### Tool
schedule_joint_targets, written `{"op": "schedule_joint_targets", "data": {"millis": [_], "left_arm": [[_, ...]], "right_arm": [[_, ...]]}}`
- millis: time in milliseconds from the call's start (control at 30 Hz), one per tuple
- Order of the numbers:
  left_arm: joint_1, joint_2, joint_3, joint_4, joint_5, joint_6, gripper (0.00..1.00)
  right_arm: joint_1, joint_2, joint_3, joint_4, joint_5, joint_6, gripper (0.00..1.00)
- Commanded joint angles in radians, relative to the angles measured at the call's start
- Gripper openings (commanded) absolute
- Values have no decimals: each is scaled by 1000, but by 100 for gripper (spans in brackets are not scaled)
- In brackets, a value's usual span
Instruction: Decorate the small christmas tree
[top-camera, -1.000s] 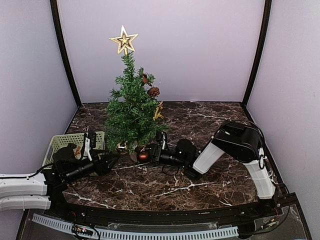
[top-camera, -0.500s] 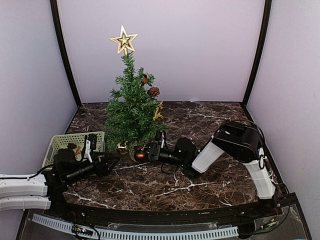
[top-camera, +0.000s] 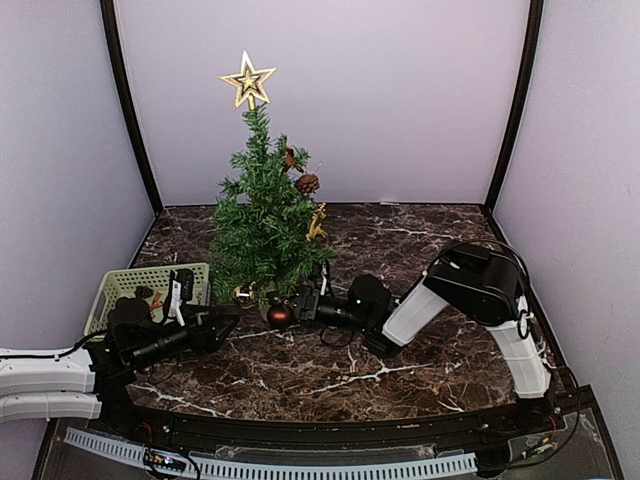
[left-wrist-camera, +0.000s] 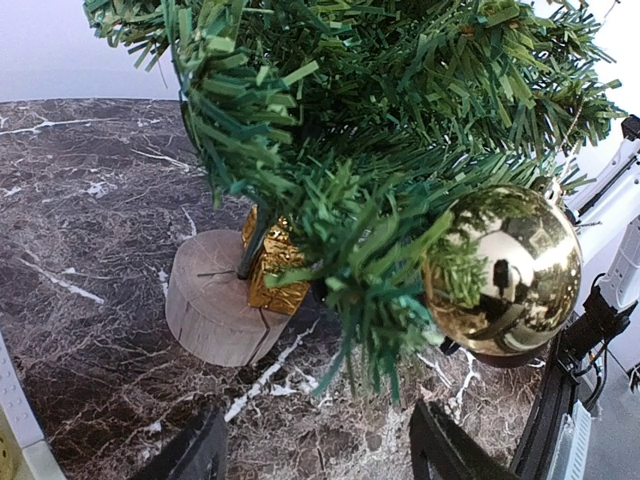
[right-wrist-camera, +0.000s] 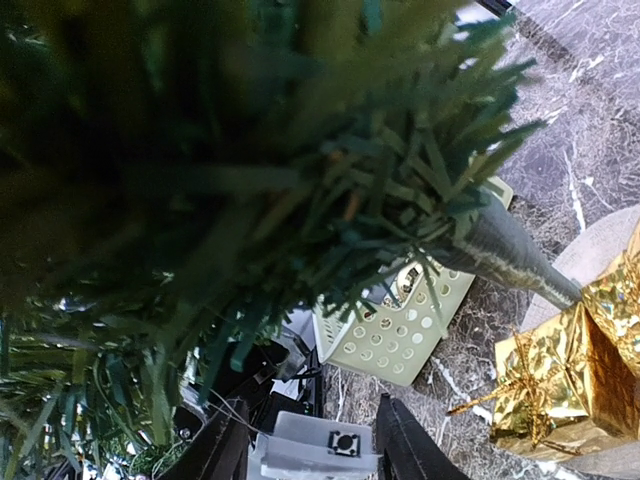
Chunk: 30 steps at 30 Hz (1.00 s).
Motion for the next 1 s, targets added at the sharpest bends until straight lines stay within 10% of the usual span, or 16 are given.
{"op": "schedule_joint_targets", "data": {"millis": [0,633,967], "left_arm": [[-1,-4,-13,-2,-5,-3,65],[-1,-7,-16,-3,-2,-6,65],[-1,-15,-6,-5,-3,1,65]], "right_arm": [[8,9,23,38,-7,-9,42],[9,14,21,44,-2,-6,17],[8,-41,-65,22,25,-87,61]]}}
